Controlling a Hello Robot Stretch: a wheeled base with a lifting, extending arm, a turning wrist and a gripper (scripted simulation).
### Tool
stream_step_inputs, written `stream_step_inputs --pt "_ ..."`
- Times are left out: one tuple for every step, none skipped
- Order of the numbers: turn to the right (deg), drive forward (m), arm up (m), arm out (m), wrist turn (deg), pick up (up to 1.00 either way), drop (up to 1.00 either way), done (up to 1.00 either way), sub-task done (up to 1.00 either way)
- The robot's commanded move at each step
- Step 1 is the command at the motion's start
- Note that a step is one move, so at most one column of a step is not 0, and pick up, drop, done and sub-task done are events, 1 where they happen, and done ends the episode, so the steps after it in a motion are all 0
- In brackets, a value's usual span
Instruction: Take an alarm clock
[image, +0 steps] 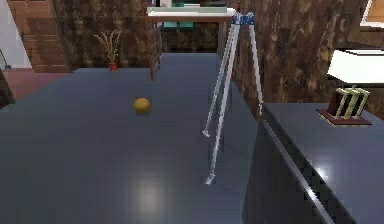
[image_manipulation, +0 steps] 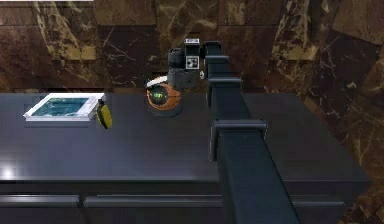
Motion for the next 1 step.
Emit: stream_step_inputs --pt "0.0 0.00 0.00 0.00 0.0 0.00 0.00 1.00 0.00"
